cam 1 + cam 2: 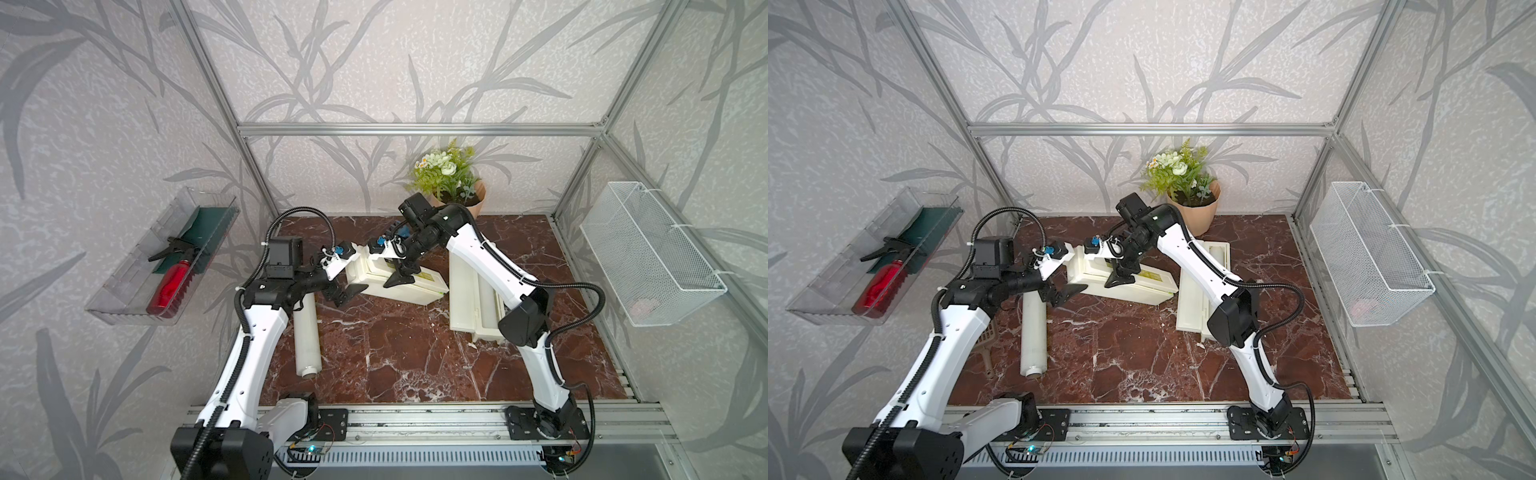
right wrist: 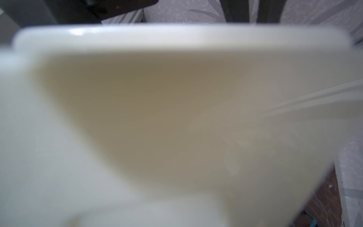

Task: Put plastic wrap rolls into dispensers
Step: Open the lid of the plastic wrap cutting box.

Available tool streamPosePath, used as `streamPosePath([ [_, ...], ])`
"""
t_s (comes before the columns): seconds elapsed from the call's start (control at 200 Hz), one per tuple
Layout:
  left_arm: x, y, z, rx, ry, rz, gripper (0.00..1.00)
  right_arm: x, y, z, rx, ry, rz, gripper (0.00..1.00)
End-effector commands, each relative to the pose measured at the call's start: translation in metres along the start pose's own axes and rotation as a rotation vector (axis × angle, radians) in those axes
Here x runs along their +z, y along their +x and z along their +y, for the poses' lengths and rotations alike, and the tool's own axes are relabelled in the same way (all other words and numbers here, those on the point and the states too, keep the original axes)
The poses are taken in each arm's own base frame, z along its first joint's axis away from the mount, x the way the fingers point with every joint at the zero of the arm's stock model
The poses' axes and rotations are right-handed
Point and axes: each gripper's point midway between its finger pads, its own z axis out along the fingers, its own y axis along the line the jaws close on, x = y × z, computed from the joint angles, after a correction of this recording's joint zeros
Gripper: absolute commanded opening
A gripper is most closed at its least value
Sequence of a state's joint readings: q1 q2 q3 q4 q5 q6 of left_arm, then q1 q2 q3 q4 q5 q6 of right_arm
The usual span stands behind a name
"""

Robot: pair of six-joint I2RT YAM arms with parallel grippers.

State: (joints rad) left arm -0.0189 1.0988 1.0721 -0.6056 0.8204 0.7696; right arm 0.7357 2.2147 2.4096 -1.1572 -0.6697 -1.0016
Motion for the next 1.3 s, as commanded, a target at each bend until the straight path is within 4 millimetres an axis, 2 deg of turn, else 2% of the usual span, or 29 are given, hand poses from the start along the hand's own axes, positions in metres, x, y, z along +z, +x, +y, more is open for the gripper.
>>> streamPosePath([
  [0.0,0.002,-0.005,-0.001,0.063,-0.005,-0.027,1.00,-0.023,-0.044,0.041,-0.227,-0.088,-0.130,0.80],
  [0.095,0.007,-0.004,-0.006,0.068,0.022,-0.025,0.96,-0.022,-0.045,0.040,-0.218,-0.090,-0.136,0.81],
  [0.2,0.009,-0.006,-0.007,0.069,0.035,-0.040,0.88,-0.021,-0.047,0.041,-0.201,-0.097,-0.153,0.81],
  [0.285,0.008,-0.010,-0.008,0.078,0.040,-0.055,0.67,-0.020,-0.047,0.040,-0.190,-0.098,-0.153,0.84],
  [0.325,0.009,-0.011,-0.008,0.079,0.045,-0.064,0.56,-0.020,-0.047,0.040,-0.181,-0.097,-0.155,0.87],
  [0.35,0.008,-0.013,-0.009,0.080,0.049,-0.071,0.52,-0.019,-0.047,0.040,-0.176,-0.098,-0.157,0.90],
  [0.48,0.010,-0.018,-0.009,0.068,0.061,-0.097,0.50,-0.013,-0.049,0.039,-0.140,-0.102,-0.168,1.00],
  [0.86,0.012,-0.025,-0.015,0.077,0.099,-0.120,0.39,-0.005,-0.067,0.033,-0.091,-0.120,-0.257,1.00],
  [0.97,0.015,-0.023,-0.020,0.079,0.116,-0.106,0.36,-0.006,-0.069,0.032,-0.082,-0.131,-0.276,0.92],
  [1.125,0.016,-0.014,-0.022,0.098,0.106,-0.065,0.35,-0.013,-0.068,0.029,-0.060,-0.131,-0.293,0.71],
  [1.225,0.015,-0.008,-0.021,0.108,0.086,-0.040,0.27,-0.020,-0.066,0.025,-0.046,-0.121,-0.299,0.64],
  [1.295,0.014,-0.006,-0.020,0.112,0.078,-0.027,0.26,-0.025,-0.067,0.023,-0.042,-0.116,-0.311,0.62],
])
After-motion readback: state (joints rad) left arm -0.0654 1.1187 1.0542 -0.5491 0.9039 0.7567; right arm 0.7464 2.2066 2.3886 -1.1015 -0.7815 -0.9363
